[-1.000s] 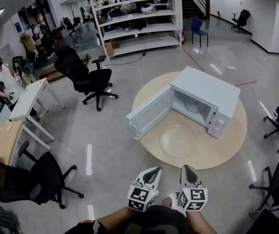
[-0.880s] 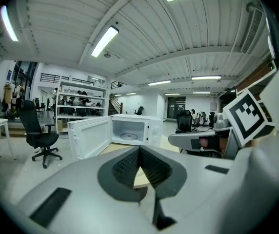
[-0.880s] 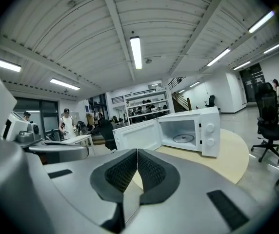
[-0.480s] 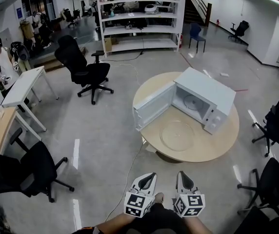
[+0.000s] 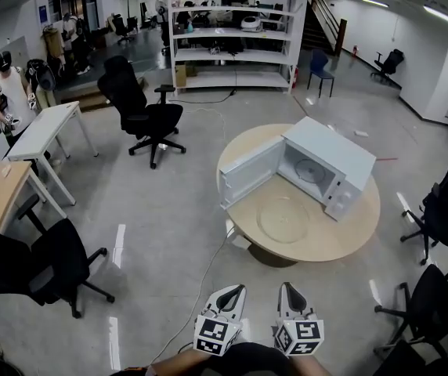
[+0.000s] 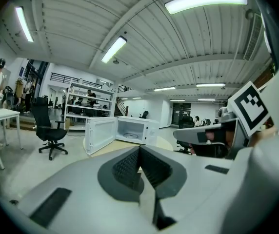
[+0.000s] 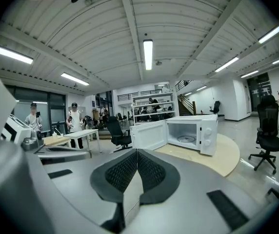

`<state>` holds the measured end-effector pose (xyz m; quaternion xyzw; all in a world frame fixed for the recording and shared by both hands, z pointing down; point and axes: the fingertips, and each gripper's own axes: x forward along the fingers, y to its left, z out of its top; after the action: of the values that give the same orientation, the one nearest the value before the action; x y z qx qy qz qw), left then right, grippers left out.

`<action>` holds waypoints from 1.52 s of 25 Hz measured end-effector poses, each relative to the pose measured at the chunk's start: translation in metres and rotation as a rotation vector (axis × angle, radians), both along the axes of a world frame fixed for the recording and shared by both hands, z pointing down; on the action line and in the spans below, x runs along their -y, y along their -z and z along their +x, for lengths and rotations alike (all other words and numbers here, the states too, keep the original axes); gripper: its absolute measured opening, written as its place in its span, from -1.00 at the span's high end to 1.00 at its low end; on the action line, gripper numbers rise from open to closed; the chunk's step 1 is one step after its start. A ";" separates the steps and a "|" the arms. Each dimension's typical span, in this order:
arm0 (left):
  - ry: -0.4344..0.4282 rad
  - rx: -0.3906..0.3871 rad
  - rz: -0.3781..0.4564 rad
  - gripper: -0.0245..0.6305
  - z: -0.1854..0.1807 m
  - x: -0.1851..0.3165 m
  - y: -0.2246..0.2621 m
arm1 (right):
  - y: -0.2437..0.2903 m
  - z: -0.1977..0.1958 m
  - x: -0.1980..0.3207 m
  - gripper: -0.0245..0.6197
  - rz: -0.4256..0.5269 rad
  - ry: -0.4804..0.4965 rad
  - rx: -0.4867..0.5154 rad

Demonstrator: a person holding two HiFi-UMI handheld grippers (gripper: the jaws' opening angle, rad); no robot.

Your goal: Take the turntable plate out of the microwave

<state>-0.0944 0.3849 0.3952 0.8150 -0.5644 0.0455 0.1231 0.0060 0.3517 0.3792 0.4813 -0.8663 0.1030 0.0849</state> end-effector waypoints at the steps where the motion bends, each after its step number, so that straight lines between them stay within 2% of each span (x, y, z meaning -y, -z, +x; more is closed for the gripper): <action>1: 0.011 0.002 0.003 0.78 0.002 -0.001 0.002 | 0.003 0.004 -0.002 0.87 0.009 0.006 -0.001; 5: 0.041 0.006 0.011 0.78 0.019 -0.006 0.008 | 0.009 0.030 -0.007 0.87 0.020 0.003 0.005; 12: 0.038 0.044 0.021 0.78 0.067 -0.016 0.012 | 0.002 0.078 -0.017 0.87 0.010 -0.003 0.007; 17: 0.074 0.055 0.010 0.78 0.083 -0.024 0.011 | 0.000 0.099 -0.024 0.87 0.008 0.011 0.012; 24: 0.097 0.061 -0.010 0.78 0.102 -0.038 0.004 | -0.008 0.113 -0.037 0.87 0.000 0.042 0.009; 38: 0.120 0.058 -0.012 0.78 0.107 -0.051 0.002 | -0.012 0.116 -0.048 0.88 -0.005 0.067 0.003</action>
<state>0.0124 0.4356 0.3934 0.7774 -0.6151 0.0653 0.1141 0.1222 0.3998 0.3914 0.4516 -0.8819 0.1029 0.0880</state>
